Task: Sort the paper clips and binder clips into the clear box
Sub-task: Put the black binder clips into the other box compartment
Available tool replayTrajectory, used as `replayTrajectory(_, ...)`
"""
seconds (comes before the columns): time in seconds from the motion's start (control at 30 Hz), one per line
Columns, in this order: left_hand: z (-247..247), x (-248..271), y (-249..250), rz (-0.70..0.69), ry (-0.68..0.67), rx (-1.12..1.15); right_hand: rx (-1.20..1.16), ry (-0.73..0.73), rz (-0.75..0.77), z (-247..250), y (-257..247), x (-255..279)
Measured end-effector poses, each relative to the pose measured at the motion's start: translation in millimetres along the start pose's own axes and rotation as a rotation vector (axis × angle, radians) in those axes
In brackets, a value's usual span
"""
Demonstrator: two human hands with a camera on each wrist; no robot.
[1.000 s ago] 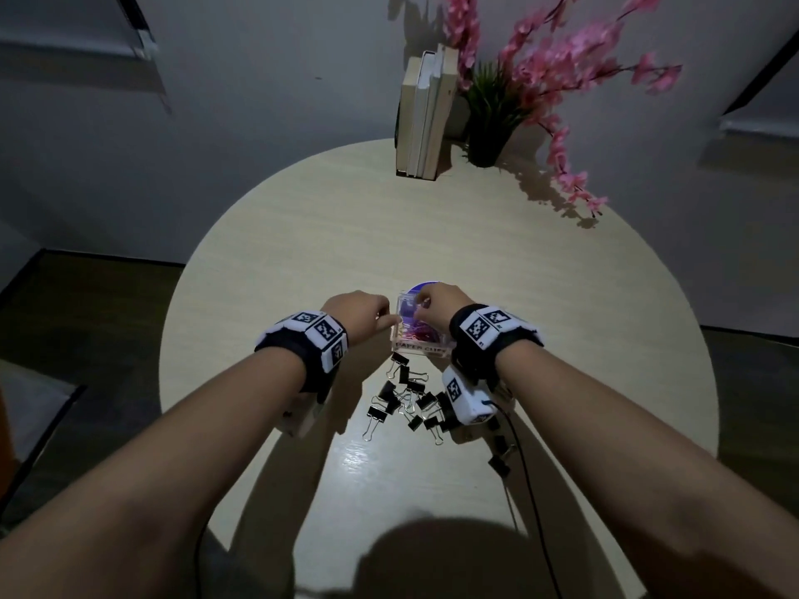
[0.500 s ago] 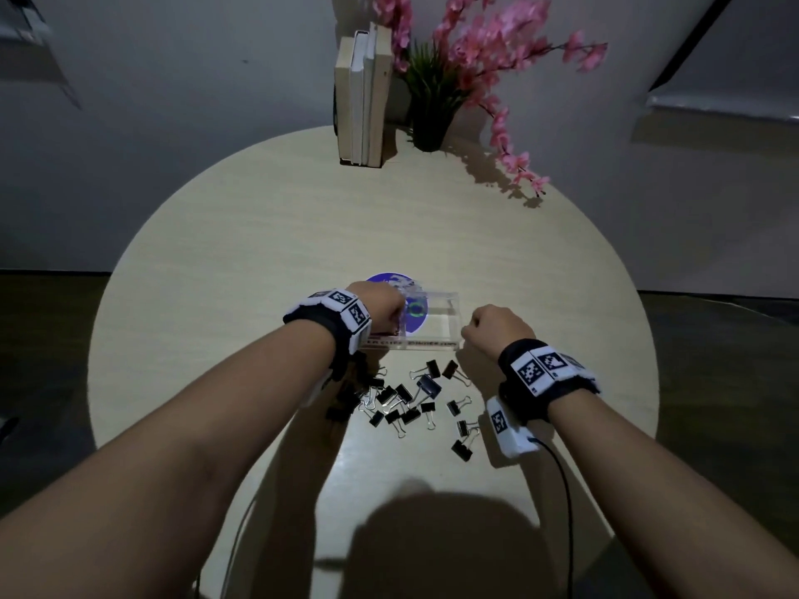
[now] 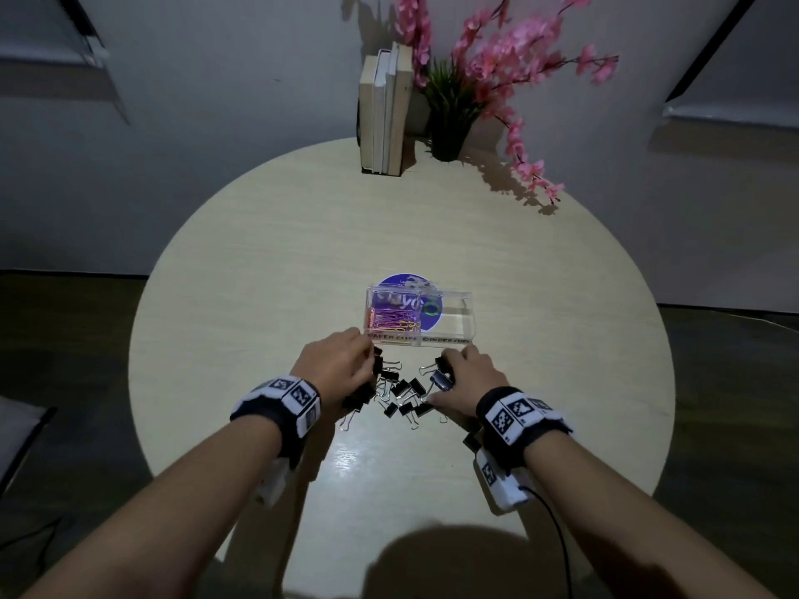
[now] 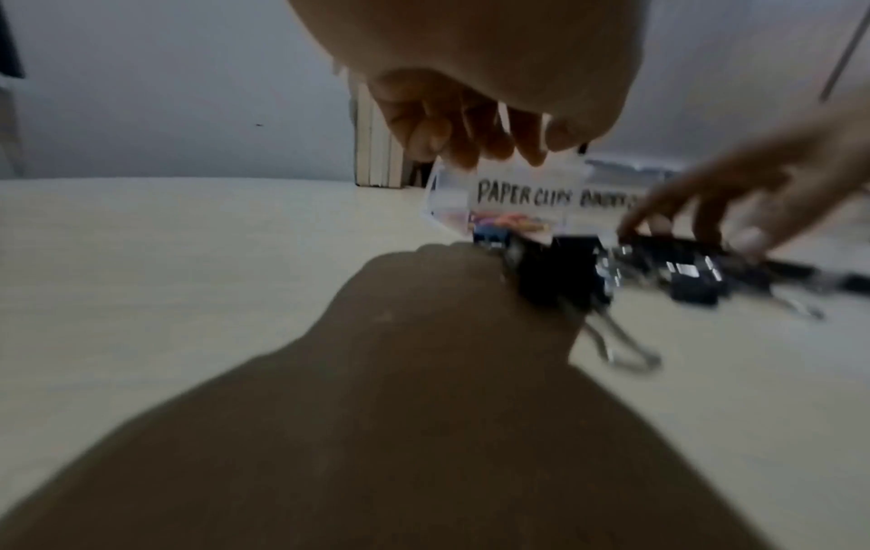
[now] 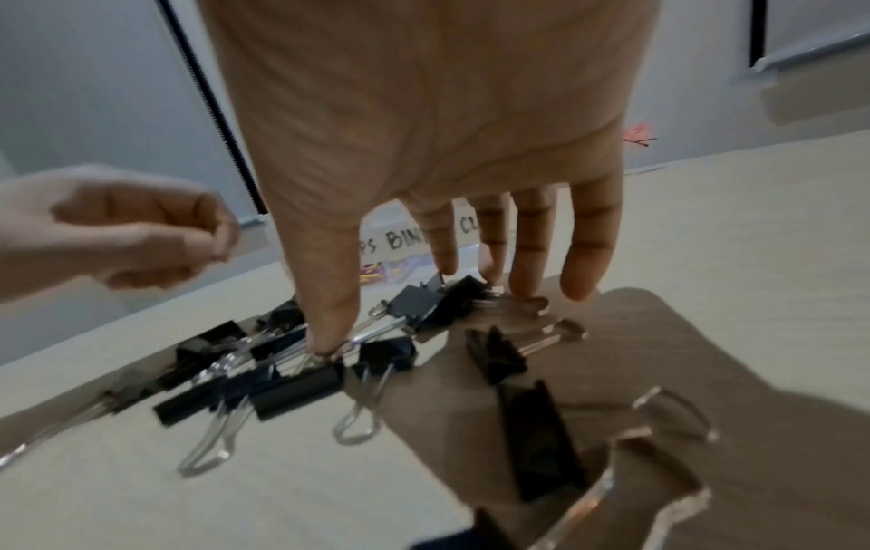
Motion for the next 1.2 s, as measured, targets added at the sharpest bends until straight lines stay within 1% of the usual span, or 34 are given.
replayTrajectory(0.07,-22,10,-4,0.005,-0.144,-0.042,0.012,-0.025,0.024,-5,-7,1)
replayTrajectory(0.13,-35,14,-6,0.052,-0.21,-0.037,-0.015,-0.036,0.037,-7,-11,0)
replayTrajectory(0.23,-36,10,-6,0.134,-0.187,-0.036,-0.058,-0.055,0.034,-7,-14,-5)
replayTrajectory(0.4,-37,0,-5,0.225,-0.18,0.021,-0.143,-0.072,0.024,-7,-13,-9)
replayTrajectory(0.57,-37,-7,-9,0.33,-0.119,0.101,-0.191,-0.065,0.059,-5,-11,-13)
replayTrajectory(0.7,-38,-10,-11,0.362,-0.091,0.188,-0.172,-0.054,0.07,-4,-8,-14)
replayTrajectory(0.83,-41,-11,-11,0.385,-0.116,0.25,-0.087,-0.017,0.099,-2,-7,-14)
replayTrajectory(0.97,-43,-11,-2,0.363,-0.16,0.219,0.05,-0.006,0.151,-2,-14,-13)
replayTrajectory(1.03,-43,-13,2,0.349,-0.15,0.19,0.082,-0.008,0.153,-2,-18,-13)
replayTrajectory(1.2,-43,-17,5,0.377,-0.105,0.186,0.101,-0.04,0.111,-4,-22,-18)
Point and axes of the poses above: each hand's wrist, its own x-axis away from the middle knuckle, its own z-axis out of the back of the hand, y = z × x, the point moved 8 cm from there along -x, towards the middle knuckle, and after that the axes turned 3 degrees about -z, right-handed, at the moved point
